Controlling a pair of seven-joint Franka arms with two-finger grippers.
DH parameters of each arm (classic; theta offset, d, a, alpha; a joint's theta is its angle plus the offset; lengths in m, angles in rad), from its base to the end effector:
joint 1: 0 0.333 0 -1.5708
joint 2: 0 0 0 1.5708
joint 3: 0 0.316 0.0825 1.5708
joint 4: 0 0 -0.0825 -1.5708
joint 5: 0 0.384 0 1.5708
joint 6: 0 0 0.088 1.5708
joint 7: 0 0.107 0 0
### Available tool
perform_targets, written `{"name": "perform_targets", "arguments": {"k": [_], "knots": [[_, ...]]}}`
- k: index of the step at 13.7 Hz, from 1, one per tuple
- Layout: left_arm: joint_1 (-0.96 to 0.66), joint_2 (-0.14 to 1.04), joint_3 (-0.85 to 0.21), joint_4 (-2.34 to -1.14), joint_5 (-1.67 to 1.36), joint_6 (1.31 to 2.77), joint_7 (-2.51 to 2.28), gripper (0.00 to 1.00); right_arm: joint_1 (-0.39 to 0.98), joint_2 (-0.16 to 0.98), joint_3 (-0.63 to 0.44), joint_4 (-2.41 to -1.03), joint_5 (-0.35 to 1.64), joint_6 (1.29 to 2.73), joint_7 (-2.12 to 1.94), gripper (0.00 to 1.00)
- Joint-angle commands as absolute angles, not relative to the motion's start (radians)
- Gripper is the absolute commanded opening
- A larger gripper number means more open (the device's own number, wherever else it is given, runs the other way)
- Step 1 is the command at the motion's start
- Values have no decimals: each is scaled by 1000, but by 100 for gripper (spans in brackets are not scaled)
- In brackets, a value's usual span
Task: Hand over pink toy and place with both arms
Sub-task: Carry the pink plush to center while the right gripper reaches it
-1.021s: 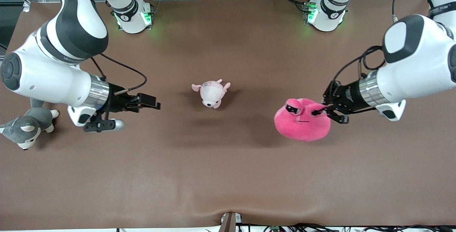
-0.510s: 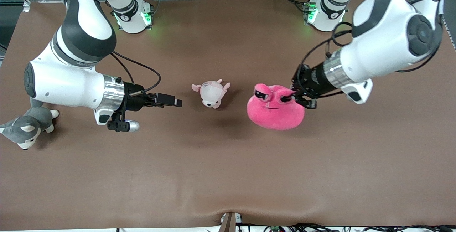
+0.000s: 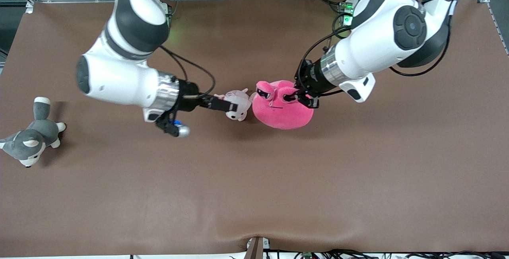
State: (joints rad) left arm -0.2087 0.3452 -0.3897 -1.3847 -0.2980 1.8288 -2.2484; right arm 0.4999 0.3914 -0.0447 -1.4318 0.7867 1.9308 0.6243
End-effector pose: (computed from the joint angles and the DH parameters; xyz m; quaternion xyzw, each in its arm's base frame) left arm 0.5638 -0.3630 0.5463 0.6301 0.7456 -0.1970 0.0909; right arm 0.5987 0.3533 0.4997 -0.9127 0.1912 0.1408 0.3326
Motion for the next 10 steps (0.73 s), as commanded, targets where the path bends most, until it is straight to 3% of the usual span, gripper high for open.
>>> {"name": "perform_targets", "arguments": {"k": [1,10], "knots": [[-251,370,-374,-1338,-291,1854,-2325,0,523,400,-54,-1436,805,1928,663,100],[-308,376,-373,-1338,-290,1910,-2413,0,583,417,-54,-1443,807,1924,742,100]]}}
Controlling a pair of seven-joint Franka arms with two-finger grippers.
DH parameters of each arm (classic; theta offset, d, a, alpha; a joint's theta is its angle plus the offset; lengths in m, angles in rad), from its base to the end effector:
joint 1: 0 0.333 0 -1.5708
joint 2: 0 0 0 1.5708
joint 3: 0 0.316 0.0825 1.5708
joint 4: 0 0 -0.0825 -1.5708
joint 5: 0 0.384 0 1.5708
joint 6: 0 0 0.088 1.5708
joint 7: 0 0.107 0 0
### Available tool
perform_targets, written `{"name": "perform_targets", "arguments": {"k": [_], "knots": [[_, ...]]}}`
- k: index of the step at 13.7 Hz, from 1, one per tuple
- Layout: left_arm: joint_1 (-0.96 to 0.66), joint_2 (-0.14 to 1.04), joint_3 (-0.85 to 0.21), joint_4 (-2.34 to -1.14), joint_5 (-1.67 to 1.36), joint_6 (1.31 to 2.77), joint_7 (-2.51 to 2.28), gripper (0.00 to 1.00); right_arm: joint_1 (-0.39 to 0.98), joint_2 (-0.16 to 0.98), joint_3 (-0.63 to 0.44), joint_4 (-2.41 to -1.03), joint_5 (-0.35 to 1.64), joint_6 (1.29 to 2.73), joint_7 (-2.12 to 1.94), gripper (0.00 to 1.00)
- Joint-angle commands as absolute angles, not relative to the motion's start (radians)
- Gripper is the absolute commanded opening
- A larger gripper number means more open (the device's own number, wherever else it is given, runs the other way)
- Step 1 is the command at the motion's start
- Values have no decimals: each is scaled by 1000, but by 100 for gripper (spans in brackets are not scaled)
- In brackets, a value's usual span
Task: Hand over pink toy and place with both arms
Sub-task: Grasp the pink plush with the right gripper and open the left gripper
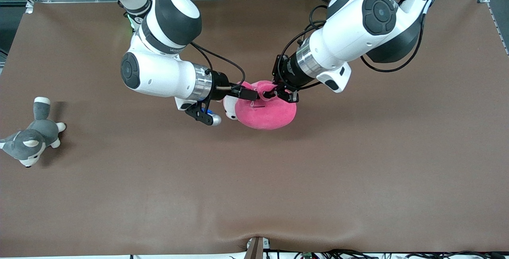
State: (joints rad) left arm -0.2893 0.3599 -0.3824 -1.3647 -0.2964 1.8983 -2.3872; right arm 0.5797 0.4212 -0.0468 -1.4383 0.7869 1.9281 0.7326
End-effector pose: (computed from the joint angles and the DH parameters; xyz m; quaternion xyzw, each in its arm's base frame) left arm 0.5472 -0.4058 0.5527 0.5975 0.7684 -0.2030 0.1060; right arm 0.5723 0.4012 0.4756 -0.9102 0.2112 0.1838 0.3052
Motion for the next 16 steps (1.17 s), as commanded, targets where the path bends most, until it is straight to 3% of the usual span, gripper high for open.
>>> {"name": "perform_targets", "arguments": {"k": [1,5,9,13,14,15,16], "knots": [[-308,376,-373,-1338,-290,1910,-2413,0,583,417,-54,-1443,807,1922,744,100],[-314,377,-373,-1338,-290,1910,-2414,0,581,417,-54,-1442,805,1925,741,97],[-314,377,-373,-1338,-290,1917,-2416,0,574,416,-54,-1440,805,1928,741,0],[-313,377,-373,-1338,-290,1917,-2416,0,569,416,-54,-1439,807,1928,739,0],[-311,376,-373,-1338,-290,1917,-2415,7,569,416,-54,-1439,807,1928,736,0],[-307,374,-373,-1338,-290,1917,-2414,30,568,416,-55,-1439,807,1928,732,0],[-304,370,-374,-1338,-290,1917,-2414,63,568,416,-55,-1439,807,1927,729,0]]}}
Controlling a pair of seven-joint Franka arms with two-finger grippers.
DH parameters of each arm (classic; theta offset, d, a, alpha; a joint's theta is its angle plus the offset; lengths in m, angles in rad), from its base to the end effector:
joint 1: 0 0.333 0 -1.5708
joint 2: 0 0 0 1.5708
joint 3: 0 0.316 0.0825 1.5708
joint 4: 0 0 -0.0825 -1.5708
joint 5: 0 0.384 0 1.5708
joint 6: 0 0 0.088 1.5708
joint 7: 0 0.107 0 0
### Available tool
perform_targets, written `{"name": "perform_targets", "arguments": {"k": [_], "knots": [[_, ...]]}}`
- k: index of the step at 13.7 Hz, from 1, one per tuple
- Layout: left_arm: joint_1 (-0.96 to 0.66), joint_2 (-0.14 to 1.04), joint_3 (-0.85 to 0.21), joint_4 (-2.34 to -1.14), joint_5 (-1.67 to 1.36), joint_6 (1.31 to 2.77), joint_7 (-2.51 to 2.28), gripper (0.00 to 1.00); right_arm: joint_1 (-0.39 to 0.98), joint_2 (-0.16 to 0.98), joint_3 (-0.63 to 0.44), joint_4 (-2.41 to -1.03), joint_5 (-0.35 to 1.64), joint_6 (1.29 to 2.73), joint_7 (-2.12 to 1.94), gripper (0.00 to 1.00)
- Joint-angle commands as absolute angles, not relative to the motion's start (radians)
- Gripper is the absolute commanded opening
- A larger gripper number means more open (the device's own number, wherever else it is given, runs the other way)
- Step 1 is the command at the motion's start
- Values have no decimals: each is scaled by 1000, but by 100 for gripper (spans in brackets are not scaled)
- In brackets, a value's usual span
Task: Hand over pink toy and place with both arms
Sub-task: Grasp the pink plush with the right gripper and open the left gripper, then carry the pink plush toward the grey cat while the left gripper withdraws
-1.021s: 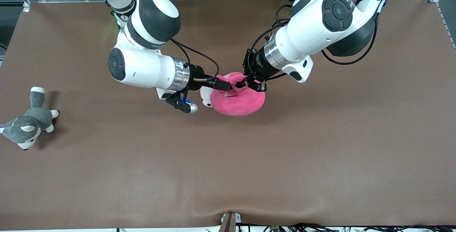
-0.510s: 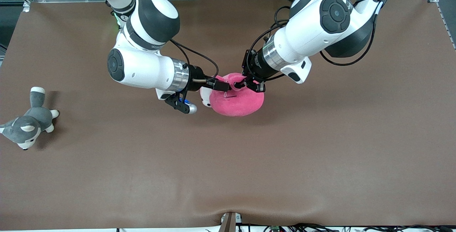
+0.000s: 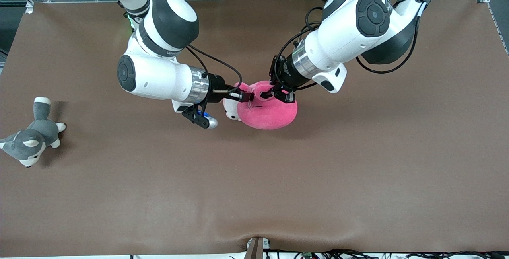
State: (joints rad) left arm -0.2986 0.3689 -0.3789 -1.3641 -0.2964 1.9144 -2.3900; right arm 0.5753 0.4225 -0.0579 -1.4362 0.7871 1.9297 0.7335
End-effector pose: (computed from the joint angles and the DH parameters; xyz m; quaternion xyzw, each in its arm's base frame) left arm 0.5481 -0.4102 0.5485 0.5964 0.7687 -0.2038 0.1089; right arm 0.5783 0.3935 0.4757 -0.9093 0.2183 0.1793 0.3056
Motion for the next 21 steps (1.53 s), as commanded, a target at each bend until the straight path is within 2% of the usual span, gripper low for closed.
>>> {"name": "perform_targets", "arguments": {"k": [1,2,6,10,16,21], "knots": [[-299,368,-373,-1338,-290,1917,-2414,91,563,414,-57,-1439,807,1925,727,0],[-295,367,-373,-1338,-290,1917,-2413,100,557,414,-57,-1437,807,1924,727,0],[-290,348,-321,-1338,-287,1904,-2404,100,552,411,-57,-1434,805,1924,724,0],[-287,333,-276,-1336,-201,1893,-2364,100,483,400,-58,-1433,802,1913,672,0],[-258,275,-207,-1338,-143,1730,-1907,100,209,377,-63,-1439,788,1617,370,0],[-154,239,-210,-1338,-144,1611,-1573,100,62,388,-63,-1465,674,1508,218,0]]}}
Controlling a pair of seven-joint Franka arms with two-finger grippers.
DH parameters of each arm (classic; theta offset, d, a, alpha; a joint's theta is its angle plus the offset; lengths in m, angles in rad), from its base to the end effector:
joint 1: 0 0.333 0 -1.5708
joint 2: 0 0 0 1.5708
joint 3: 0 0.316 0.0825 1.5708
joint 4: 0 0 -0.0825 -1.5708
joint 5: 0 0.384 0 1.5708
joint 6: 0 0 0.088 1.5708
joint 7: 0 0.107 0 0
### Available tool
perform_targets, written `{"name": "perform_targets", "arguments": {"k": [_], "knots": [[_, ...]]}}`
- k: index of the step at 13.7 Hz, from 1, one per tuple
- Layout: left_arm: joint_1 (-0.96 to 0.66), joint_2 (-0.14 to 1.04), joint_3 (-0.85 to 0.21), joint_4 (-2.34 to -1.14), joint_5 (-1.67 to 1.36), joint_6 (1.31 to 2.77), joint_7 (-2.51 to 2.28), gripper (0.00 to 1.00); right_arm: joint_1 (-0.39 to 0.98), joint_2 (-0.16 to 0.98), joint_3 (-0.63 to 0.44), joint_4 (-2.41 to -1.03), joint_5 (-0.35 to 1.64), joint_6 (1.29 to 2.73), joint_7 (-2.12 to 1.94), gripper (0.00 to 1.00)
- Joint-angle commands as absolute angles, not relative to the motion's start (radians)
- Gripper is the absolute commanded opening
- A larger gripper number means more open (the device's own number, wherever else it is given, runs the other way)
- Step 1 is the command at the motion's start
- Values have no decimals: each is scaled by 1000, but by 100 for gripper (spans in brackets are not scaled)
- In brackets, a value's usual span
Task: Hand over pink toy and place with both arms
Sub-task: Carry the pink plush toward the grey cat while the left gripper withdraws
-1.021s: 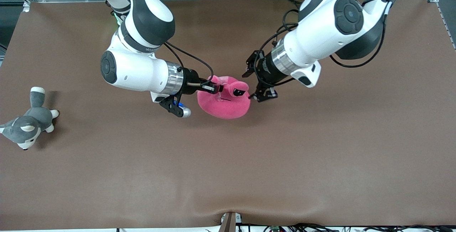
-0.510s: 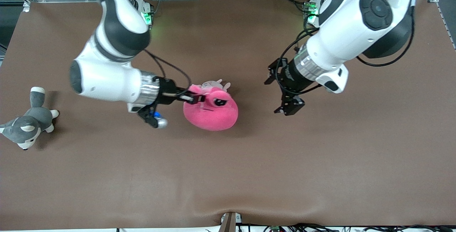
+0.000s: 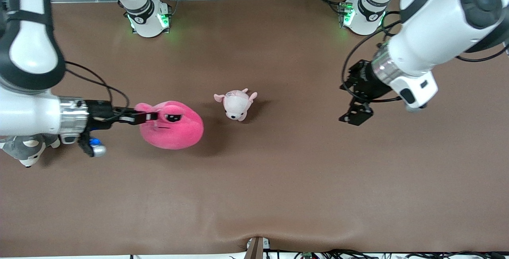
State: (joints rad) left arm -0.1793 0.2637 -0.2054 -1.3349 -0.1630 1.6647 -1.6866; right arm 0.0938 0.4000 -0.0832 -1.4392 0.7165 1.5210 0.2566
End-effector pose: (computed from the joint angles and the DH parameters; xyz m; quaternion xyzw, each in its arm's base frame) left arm 0.5957 -0.2387 0.5926 0.7848 0.6093 -0.0743 0.0857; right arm 0.6469 0.0885 0.4652 -0.9188 0.1512 0.1913 0.3104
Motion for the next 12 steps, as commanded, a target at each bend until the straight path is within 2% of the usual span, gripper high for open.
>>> {"name": "perform_targets", "arguments": {"k": [1,6,12], "knots": [[-146,224,-207,-1339,-141,1591,-1490,100,36,388,-63,-1488,660,1502,163,0],[-74,169,-207,-1342,-86,1506,-1049,100,-133,439,-63,-1595,609,1493,-139,0],[20,140,-209,-1347,-83,1417,-657,100,-222,508,-72,-1595,549,1424,-29,0]]}}
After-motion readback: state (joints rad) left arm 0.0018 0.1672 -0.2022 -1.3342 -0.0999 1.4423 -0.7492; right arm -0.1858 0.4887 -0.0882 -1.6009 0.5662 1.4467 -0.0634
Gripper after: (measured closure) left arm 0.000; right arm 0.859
